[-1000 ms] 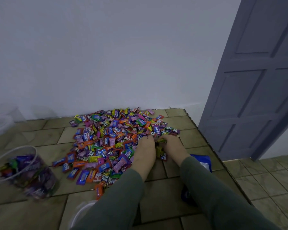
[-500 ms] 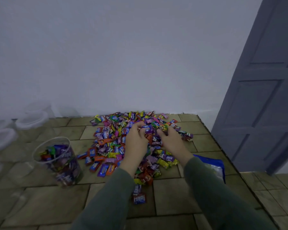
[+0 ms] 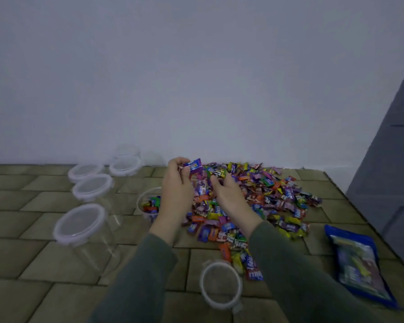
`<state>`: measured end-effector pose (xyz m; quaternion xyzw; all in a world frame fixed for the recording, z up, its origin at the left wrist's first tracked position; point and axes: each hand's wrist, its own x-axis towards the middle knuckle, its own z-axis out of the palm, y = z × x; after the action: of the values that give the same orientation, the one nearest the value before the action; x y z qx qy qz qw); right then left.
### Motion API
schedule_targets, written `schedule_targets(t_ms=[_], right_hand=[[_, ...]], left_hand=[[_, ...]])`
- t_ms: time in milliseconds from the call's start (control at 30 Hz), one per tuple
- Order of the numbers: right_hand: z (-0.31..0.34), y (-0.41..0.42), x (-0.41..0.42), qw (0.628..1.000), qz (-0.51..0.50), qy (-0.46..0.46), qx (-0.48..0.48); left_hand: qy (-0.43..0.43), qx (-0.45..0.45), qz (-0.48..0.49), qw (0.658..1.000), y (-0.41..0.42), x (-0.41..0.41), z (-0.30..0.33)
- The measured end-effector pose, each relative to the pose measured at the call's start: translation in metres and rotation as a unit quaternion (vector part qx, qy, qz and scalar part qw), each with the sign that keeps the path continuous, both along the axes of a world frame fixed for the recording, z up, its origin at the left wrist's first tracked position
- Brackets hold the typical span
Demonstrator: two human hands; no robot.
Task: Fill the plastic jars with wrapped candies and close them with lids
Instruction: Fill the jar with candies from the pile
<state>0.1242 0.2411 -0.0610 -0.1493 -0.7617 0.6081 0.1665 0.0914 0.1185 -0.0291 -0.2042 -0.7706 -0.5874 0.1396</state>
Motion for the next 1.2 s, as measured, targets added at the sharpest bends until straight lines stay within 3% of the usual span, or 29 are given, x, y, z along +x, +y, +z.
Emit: schedule_targets(t_ms=[300,533,767,1033,1200], right_hand=[[0.028,-0.09,-0.034,0.995,-0.015,0.095,-0.038],[0.018,-0.119,-0.053,0.988,-0.066,0.102,-0.1],[-0.011,-0.119,-0.059,0.983,-0.118,0.136,-0.026],[-0.015,-0.117,-0.061,0.987,-0.106,0.123,0.021],[-0.013,-0.119,-0.06,0.99,-0.085,0.107,0.018]], left_hand=[[-0.018,-0.031,0.004,0.999,-0.081,-0.034,-0.01],[0.004,-0.031,-0.038,0.999,-0.1,-0.05,-0.036],[-0.007,-0.028,-0.069,0.997,-0.099,-0.06,-0.058],[-0.037,0.104,-0.151,0.982,-0.101,-0.049,-0.058],[-0.1,0.219,-0.097,0.966,-0.094,-0.053,-0.066]])
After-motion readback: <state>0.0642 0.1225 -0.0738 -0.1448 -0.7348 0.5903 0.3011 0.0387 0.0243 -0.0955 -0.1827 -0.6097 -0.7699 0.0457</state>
